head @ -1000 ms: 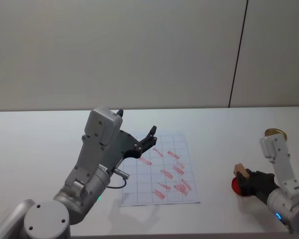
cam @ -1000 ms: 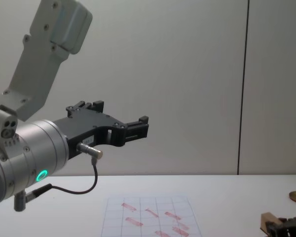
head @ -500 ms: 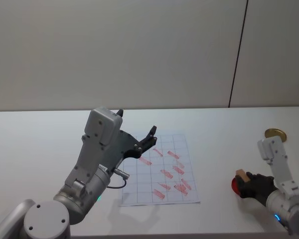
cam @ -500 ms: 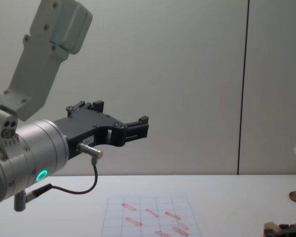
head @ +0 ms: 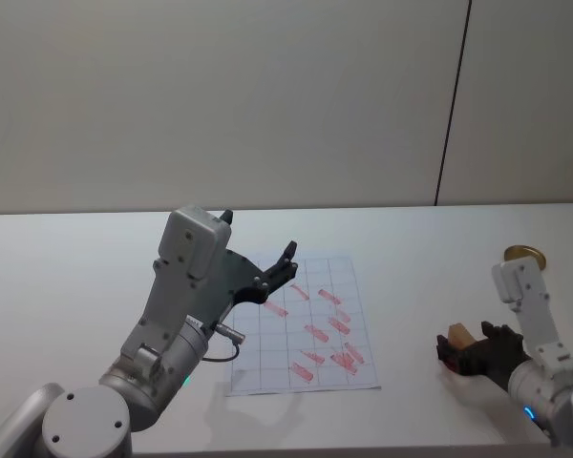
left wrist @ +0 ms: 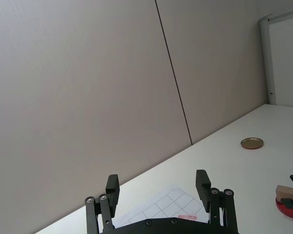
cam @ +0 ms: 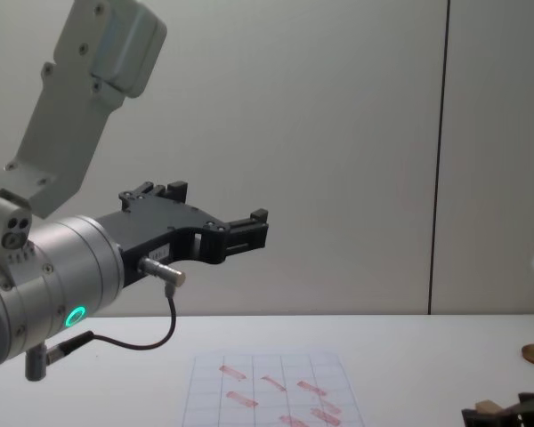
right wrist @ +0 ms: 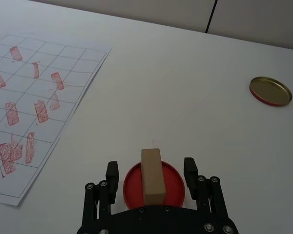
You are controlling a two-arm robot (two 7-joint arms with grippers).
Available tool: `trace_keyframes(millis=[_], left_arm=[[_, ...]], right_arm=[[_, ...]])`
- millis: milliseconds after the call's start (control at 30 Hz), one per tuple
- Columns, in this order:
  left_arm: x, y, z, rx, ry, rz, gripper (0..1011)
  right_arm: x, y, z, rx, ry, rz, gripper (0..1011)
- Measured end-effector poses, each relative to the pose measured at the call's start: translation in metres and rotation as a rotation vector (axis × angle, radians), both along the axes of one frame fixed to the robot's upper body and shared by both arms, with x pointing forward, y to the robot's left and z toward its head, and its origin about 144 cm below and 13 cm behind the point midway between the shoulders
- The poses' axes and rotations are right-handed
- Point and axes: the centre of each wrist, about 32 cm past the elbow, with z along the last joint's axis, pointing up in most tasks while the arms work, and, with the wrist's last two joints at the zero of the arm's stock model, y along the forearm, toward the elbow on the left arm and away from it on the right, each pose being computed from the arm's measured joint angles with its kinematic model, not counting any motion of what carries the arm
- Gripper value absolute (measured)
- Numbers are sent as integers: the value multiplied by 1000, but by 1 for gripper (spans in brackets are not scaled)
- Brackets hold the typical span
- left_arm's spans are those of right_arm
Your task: Use the one hand to pick up the stamp and affix it onto the A4 paper.
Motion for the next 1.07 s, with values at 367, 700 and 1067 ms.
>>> trace_keyframes(millis=[367,700,1067], left_arm=[[0,0,0,0,0,0,993],[0,0,0,0,0,0,993],[0,0,0,0,0,0,993]], right_arm=[[-8,-1,16,18,-74,-1,1001],[-21,-6,34,41,-156,-2,1001],[-29,-9,44,54,-199,-1,1001]])
